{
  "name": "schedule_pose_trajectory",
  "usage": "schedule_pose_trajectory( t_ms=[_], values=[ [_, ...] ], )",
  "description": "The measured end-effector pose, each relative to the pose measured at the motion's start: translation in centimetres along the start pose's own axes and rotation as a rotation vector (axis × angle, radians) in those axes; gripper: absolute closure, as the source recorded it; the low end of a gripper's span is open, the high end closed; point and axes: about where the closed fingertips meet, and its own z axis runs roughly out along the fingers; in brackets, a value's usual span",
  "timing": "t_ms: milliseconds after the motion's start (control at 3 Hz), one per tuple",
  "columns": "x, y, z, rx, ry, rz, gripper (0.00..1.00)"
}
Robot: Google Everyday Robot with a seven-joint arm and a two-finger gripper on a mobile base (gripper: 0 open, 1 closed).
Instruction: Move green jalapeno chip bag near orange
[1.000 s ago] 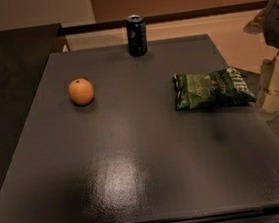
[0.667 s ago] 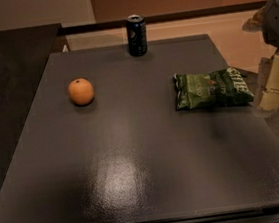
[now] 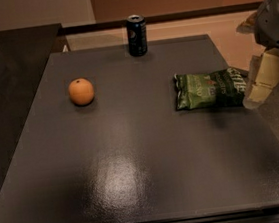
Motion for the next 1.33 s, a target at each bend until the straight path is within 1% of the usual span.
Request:
schedule_pose_trajectory(
  t_ms=[667, 1333],
  values=[
    [0.9, -2.2, 4.1, -0.067, -0.042, 0.002, 0.0],
    [2.6, -3.3, 7.7, -0.103, -0.069, 0.062, 0.0]
  ],
)
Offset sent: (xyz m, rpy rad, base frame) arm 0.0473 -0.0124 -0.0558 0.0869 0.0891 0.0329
